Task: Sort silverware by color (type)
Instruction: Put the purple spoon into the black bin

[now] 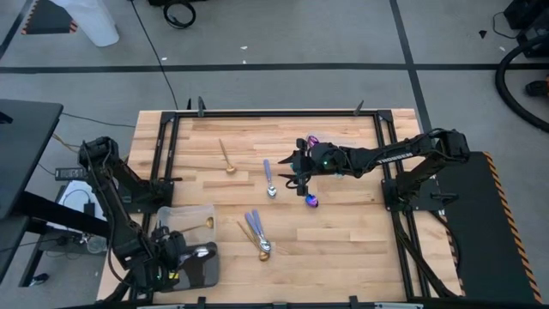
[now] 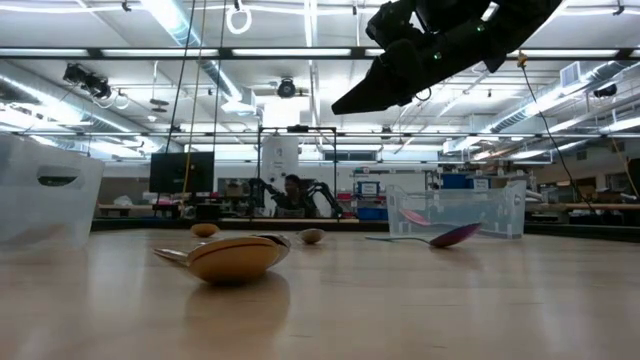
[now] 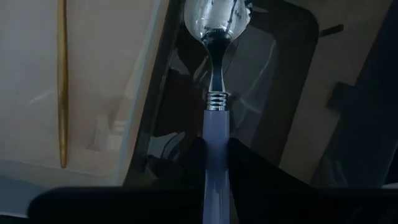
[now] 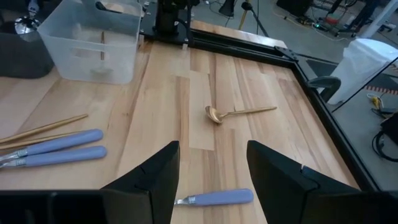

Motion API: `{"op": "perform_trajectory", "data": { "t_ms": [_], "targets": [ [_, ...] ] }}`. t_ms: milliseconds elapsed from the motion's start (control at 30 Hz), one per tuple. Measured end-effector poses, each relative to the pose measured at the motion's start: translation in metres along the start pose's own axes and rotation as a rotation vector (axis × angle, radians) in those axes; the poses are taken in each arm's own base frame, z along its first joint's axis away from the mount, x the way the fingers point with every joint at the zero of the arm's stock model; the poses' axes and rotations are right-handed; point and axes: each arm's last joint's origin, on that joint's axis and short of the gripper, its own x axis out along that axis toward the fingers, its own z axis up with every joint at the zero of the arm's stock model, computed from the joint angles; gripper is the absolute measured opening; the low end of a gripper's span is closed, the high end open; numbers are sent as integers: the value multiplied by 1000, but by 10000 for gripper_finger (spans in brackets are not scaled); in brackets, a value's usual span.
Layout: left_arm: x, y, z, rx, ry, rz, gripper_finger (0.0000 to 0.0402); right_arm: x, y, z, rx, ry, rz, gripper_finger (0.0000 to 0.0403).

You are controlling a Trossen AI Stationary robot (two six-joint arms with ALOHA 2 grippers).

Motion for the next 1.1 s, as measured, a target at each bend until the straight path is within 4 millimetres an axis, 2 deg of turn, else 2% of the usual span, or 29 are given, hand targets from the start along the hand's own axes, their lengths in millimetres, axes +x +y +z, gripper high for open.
{"op": "perform_trajectory", "data": {
  "t_ms": [167,433,567,867,1100],
  "targets": [
    [0,2,0,1,-6,16,61,0,0,0,0,0,0,197],
    [2,3,12,-27,-32,30,120,0,0,0,0,0,0,197],
    [4,3,18,-42,-37,32,137,0,0,0,0,0,0,197],
    [-15,-8,40,11,-47,22,125,0,0,0,4,-5,-1,197],
    [-28,-3,59,40,-44,112,117,0,0,1,27,-6,1,197]
  ]
}}
